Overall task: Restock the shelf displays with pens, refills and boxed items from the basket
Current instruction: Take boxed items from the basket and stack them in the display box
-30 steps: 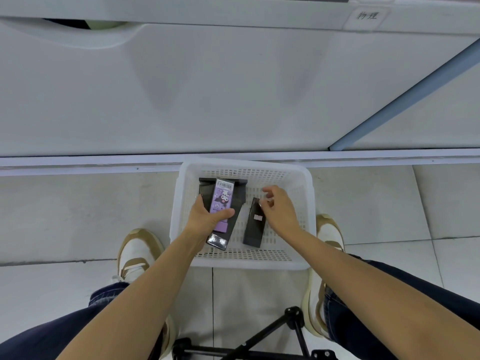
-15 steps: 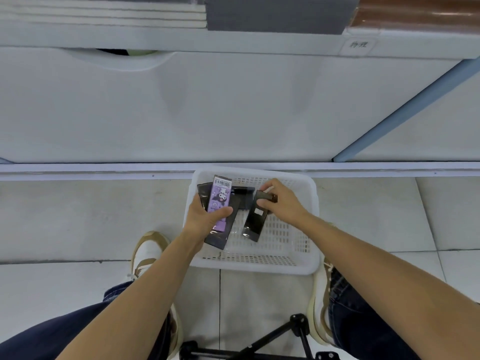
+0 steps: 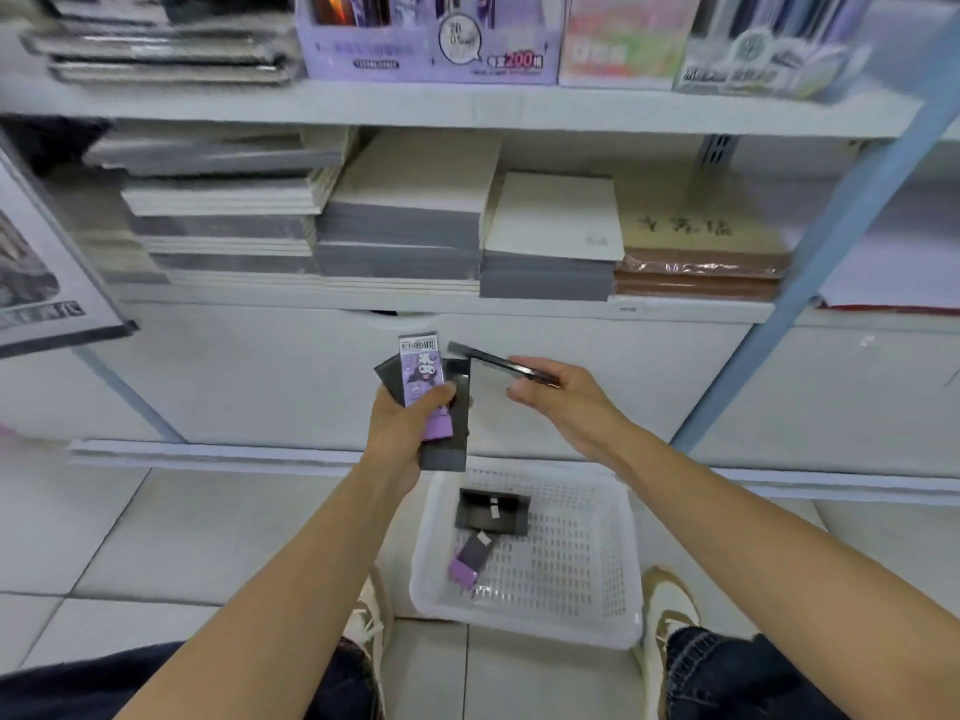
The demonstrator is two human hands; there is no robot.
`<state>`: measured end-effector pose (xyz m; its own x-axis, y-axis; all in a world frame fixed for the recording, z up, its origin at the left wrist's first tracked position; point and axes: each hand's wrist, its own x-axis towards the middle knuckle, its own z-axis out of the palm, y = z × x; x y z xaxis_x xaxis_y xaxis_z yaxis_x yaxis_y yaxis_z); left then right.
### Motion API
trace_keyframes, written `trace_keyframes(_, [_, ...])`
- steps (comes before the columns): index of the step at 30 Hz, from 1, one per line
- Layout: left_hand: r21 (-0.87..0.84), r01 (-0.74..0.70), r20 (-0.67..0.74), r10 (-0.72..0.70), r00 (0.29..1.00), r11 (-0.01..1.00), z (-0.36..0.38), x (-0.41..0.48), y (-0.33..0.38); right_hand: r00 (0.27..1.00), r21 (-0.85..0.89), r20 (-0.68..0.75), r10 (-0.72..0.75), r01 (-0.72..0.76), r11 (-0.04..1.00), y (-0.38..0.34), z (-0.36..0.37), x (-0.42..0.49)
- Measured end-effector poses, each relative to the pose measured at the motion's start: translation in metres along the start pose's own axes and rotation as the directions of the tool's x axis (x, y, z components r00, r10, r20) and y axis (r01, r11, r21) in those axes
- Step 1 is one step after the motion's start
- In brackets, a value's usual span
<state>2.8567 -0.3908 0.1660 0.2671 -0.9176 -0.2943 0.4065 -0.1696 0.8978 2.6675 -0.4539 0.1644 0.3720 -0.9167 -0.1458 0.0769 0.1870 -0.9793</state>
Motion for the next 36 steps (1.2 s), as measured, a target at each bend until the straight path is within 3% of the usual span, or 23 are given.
trace_keyframes(7, [-0.02, -0.25, -0.044, 0.249, 0.967, 0.968, 0.035, -0.03, 0.094, 0.981, -0.05, -0.008, -0.192, 0.192, 0.98, -0.072, 0.045, -0.007])
trace_keyframes(11, [-0.057, -0.341, -0.118, 0.333, 0.936, 0.938, 0.04, -0.044, 0.133, 0.968, 0.098, -0.082, -0.236, 0.243, 0.965, -0.113, 0.062, -0.01])
trace_keyframes(17, [-0.096, -0.418, -0.058, 0.414, 0.908, 0.903, 0.045, -0.058, 0.173, 0.954, -0.078, 0.138, -0.264, 0.277, 0.958, -0.157, 0.075, -0.018])
trace_keyframes(19, [-0.066, -0.446, -0.007, 0.446, 0.895, 0.893, 0.047, -0.061, 0.185, 0.95, -0.093, 0.14, -0.279, 0.293, 0.952, -0.169, 0.081, -0.018])
trace_keyframes(23, [-0.018, -0.451, 0.073, 0.451, 0.889, 0.892, 0.053, -0.066, 0.206, 0.93, -0.13, 0.035, -0.366, 0.367, 0.921, -0.197, 0.086, -0.011])
trace_keyframes(29, [-0.005, -0.456, 0.073, 0.455, 0.888, 0.89, 0.046, -0.06, 0.243, 0.877, -0.225, 0.083, -0.473, 0.479, 0.849, -0.257, 0.084, 0.001])
trace_keyframes(36, [0.077, -0.398, 0.032, 0.396, 0.918, 0.914, 0.037, -0.039, 0.278, 0.768, -0.212, -0.125, -0.629, 0.598, 0.773, -0.333, 0.094, 0.042])
